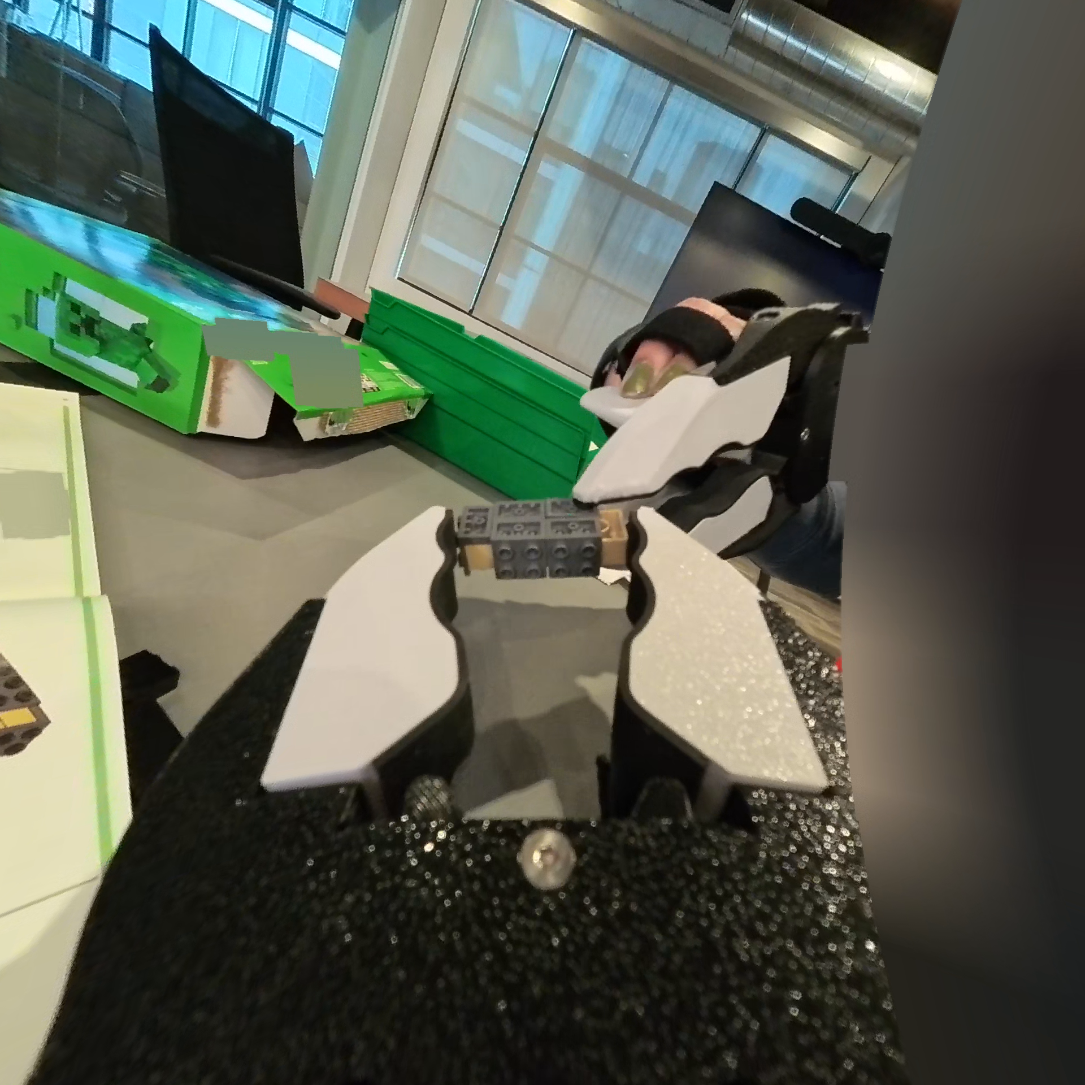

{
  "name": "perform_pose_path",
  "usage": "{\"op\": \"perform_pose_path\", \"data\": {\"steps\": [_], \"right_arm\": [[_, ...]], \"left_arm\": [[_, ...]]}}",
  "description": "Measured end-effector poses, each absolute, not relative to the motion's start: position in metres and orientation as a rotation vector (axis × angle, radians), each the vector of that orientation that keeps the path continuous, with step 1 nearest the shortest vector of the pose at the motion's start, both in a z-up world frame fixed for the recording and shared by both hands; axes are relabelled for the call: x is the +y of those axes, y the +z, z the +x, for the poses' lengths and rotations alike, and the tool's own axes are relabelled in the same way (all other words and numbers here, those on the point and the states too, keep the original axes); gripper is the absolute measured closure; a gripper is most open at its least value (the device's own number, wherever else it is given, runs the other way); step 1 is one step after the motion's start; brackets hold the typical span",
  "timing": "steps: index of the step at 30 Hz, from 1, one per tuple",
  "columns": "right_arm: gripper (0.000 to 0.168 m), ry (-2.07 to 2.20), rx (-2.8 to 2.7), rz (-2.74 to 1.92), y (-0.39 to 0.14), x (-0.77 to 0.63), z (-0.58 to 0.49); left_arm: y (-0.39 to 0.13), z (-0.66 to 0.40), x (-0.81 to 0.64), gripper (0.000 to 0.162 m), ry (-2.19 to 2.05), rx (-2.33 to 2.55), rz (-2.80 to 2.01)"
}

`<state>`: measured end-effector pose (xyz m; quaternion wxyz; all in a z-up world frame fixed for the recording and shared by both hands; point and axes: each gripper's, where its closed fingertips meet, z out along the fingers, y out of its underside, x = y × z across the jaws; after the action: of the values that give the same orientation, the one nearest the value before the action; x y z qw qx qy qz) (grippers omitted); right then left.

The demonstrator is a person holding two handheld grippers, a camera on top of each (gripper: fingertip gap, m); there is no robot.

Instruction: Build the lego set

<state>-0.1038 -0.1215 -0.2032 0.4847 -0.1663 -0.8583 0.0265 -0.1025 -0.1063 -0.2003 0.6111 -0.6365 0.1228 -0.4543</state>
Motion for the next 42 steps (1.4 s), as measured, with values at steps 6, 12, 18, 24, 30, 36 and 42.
{"op": "perform_pose_path", "data": {"steps": [6, 12, 18, 24, 30, 36, 42], "right_arm": [[0.153, 0.045, -2.087, -0.375, -0.204, -0.122, -0.102], [0.154, 0.017, -2.115, -0.344, -0.207, -0.121, -0.099], [0.153, 0.015, -2.139, -0.3, -0.208, -0.122, -0.097], [0.152, 0.13, -2.107, -0.443, -0.203, -0.122, -0.101], [0.152, 0.167, -2.082, -0.485, -0.201, -0.123, -0.104], [0.153, 0.204, -2.055, -0.493, -0.198, -0.123, -0.105], [0.153, 0.39, -2.003, -0.6, -0.191, -0.118, -0.102]], "left_arm": [[-0.201, -0.1, -0.107, 0.106, -1.052, 0.291, -1.469], [-0.204, -0.098, -0.106, 0.106, -1.048, 0.301, -1.489], [-0.206, -0.095, -0.106, 0.106, -1.044, 0.317, -1.493], [-0.201, -0.099, -0.107, 0.107, -1.094, 0.276, -1.455], [-0.199, -0.101, -0.106, 0.107, -1.097, 0.26, -1.443], [-0.195, -0.102, -0.107, 0.106, -1.124, 0.256, -1.43], [-0.192, -0.101, -0.111, 0.102, -1.064, 0.325, -1.422]]}}
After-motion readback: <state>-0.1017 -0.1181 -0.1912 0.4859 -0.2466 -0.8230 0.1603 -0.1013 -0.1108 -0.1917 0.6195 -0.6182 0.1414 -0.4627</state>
